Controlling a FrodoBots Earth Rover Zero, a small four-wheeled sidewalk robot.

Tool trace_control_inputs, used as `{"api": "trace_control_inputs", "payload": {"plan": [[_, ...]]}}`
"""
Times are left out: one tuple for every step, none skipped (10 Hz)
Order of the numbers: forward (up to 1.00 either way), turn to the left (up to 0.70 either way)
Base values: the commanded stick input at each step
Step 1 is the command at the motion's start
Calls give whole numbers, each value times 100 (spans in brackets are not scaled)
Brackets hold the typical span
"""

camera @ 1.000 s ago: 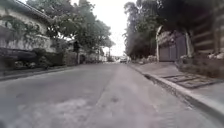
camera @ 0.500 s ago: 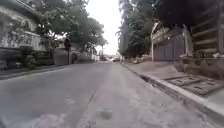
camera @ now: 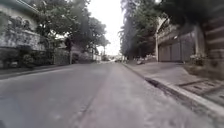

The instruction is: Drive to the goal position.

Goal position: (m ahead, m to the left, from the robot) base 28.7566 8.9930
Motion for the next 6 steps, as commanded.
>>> {"api": "trace_control_inputs", "payload": {"plan": [[100,-40],[100,-40],[100,-40],[100,-40],[100,-7],[100,0]]}}
